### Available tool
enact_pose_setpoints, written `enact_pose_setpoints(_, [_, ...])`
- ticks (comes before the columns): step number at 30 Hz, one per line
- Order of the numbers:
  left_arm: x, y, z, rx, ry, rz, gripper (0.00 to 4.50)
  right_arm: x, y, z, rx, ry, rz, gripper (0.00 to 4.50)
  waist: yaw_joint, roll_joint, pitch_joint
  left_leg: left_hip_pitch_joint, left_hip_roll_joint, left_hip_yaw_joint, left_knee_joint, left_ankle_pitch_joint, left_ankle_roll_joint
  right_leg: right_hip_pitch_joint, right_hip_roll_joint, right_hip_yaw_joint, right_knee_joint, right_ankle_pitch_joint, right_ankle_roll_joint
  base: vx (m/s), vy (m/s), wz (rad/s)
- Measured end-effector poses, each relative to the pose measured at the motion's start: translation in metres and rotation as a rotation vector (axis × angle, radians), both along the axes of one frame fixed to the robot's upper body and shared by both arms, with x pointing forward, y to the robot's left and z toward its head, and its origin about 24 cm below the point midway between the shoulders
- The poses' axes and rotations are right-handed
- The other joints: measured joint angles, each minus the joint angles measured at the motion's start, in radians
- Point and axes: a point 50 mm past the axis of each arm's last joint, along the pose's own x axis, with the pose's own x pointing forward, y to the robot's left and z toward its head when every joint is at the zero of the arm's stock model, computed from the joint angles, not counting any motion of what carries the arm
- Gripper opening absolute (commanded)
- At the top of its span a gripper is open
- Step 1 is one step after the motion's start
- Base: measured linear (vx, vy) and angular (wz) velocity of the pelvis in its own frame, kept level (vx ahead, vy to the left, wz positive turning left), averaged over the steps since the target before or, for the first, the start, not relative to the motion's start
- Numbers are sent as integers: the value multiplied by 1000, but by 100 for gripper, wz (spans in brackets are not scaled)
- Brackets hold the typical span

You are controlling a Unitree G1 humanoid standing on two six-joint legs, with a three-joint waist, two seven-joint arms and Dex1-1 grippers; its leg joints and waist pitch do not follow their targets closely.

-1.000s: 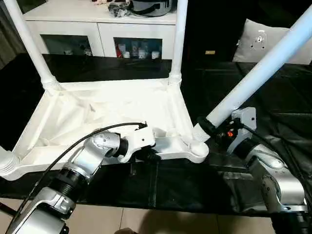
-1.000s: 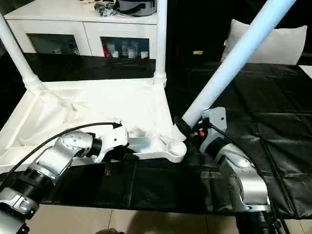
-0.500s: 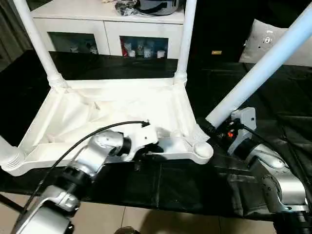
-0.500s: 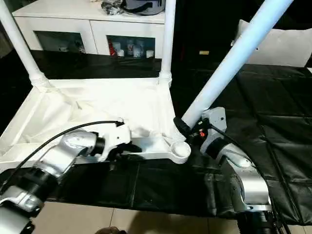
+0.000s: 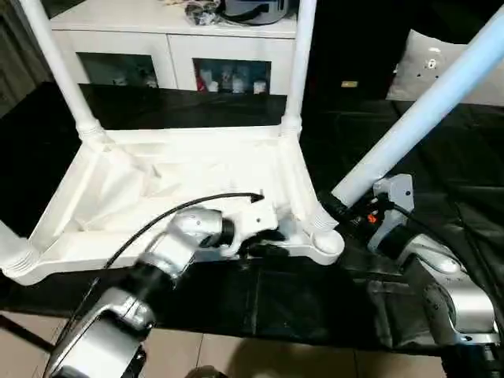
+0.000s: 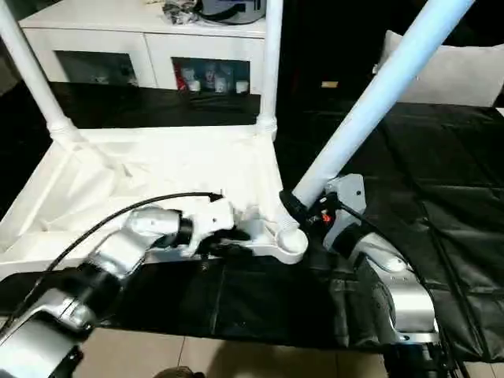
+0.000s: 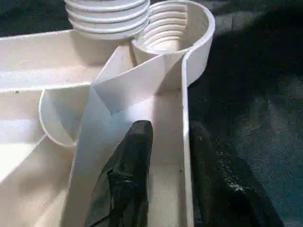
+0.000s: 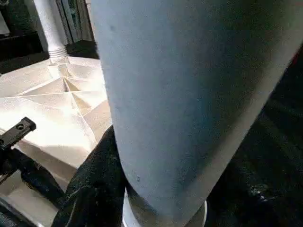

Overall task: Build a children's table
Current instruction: Insert table leg to table base

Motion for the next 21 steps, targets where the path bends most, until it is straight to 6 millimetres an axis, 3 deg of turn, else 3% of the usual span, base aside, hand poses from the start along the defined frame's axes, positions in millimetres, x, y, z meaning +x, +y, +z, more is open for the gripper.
enact_pose_setpoints(13, [1, 9, 0, 56, 9, -29, 8, 0, 2, 1, 12, 34, 38, 188, -10, 2, 0, 3, 0, 0, -2, 1, -1, 1, 0, 1, 1, 0, 0, 0, 0, 0])
enact_pose_setpoints(21, [-2, 34, 2, 40, 60, 8, 0, 1, 16, 10, -77, 122, 327, 188, -27, 3, 2, 2, 1, 0, -3, 1, -1, -1, 1, 0, 0, 0, 0, 0, 0, 0])
